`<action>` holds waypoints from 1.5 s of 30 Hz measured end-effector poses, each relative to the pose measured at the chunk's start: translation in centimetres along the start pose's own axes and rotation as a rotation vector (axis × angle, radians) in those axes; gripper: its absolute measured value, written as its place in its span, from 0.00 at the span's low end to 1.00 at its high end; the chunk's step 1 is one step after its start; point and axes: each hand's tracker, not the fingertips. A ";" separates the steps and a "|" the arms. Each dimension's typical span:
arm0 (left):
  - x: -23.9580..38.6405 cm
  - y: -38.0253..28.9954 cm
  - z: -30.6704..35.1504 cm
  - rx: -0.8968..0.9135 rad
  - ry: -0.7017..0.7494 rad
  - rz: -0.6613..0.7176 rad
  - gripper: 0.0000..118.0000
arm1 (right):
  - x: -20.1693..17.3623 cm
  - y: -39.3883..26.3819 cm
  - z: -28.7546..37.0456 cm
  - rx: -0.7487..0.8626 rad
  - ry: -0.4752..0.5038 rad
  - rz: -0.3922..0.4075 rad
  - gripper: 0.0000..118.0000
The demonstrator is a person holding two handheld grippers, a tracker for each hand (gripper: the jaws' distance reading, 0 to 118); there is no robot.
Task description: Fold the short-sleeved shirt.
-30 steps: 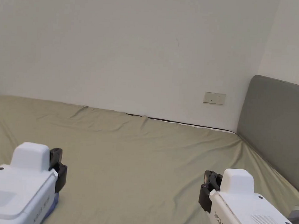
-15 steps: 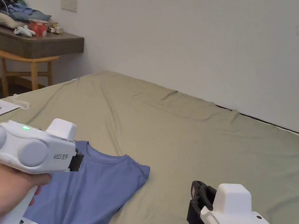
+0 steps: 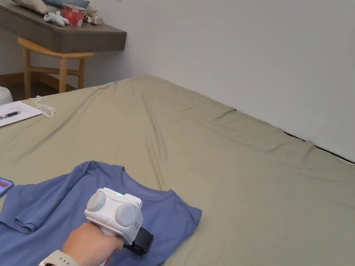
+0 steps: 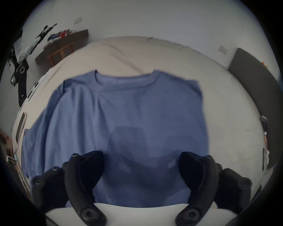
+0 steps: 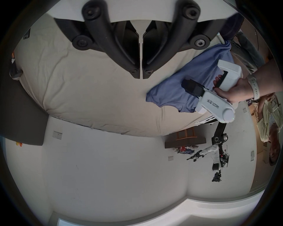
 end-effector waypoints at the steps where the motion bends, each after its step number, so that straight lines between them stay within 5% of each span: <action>1: 0.1 -0.3 -0.2 0.003 -0.003 -0.030 0.83 | 0.1 -0.1 -0.1 -0.008 -0.006 -0.001 0.02; 2: 0.9 -0.5 2.8 0.047 -0.004 -0.079 0.79 | 0.2 -0.2 -0.2 -0.014 -0.007 -0.001 0.02; 3: 1.2 -0.2 3.9 0.024 0.008 -0.079 0.55 | 0.3 -0.2 -0.2 -0.017 -0.005 -0.001 0.02; 4: 1.2 -0.2 4.8 0.046 -0.016 -0.081 0.12 | 0.4 -0.2 -0.1 -0.018 -0.005 -0.003 0.02; 5: 1.1 -0.1 5.7 0.090 -0.061 -0.067 0.00 | 0.5 -0.2 0.1 -0.016 -0.004 -0.008 0.02; 6: -0.1 0.6 4.1 0.079 0.058 -0.050 0.00 | 0.7 0.0 0.2 -0.013 -0.003 -0.015 0.02; 14: 1.5 2.2 4.3 0.162 -0.039 -0.154 0.00 | 3.5 0.6 2.4 0.007 -0.035 -0.023 0.02; 17: 2.8 4.7 6.1 0.291 -0.170 -0.067 0.00 | 5.8 0.5 4.2 0.007 -0.071 -0.027 0.02; 32: 36.1 6.5 15.8 0.506 -0.642 -0.458 0.00 | 17.7 -2.8 15.1 0.009 -0.350 -0.113 0.02; 39: 49.3 -0.8 5.9 0.215 -0.575 -0.598 0.00 | 21.9 -6.2 16.8 -0.011 -0.431 -0.197 0.02; 45: 50.7 -3.5 4.8 0.228 -0.569 -0.607 0.00 | 22.5 -7.0 17.1 -0.010 -0.431 -0.226 0.02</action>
